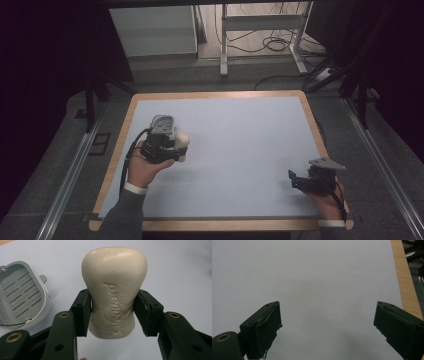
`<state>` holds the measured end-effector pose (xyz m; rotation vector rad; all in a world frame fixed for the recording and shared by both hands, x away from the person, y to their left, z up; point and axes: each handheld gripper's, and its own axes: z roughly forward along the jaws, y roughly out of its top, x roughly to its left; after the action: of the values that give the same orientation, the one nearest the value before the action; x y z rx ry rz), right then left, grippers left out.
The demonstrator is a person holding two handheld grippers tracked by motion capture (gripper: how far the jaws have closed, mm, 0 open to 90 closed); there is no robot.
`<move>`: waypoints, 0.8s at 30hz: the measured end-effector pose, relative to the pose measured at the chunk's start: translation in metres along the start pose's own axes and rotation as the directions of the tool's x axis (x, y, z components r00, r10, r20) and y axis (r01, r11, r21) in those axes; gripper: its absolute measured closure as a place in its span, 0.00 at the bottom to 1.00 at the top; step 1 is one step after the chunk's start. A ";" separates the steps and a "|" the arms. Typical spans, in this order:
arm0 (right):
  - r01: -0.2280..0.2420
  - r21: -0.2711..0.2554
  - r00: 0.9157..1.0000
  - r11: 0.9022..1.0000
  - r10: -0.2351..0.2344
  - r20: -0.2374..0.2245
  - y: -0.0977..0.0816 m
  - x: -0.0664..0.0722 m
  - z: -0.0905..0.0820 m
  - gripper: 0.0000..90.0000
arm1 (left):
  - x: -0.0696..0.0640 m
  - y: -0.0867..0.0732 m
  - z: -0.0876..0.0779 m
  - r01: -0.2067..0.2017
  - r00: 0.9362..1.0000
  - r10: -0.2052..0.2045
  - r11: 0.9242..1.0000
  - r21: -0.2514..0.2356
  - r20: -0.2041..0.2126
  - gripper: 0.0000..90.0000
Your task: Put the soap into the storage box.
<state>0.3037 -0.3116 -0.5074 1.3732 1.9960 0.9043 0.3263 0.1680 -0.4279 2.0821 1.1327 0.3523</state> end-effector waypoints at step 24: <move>-0.006 0.000 1.000 1.000 0.006 0.006 0.000 -0.001 0.000 0.08 | 0.022 0.009 -0.007 0.029 0.999 -0.030 1.000 -0.007 -0.045 0.55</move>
<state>0.3037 -0.3122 -0.5069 1.3804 1.9886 0.9025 0.3408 0.1862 -0.4190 2.0593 1.1859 0.3893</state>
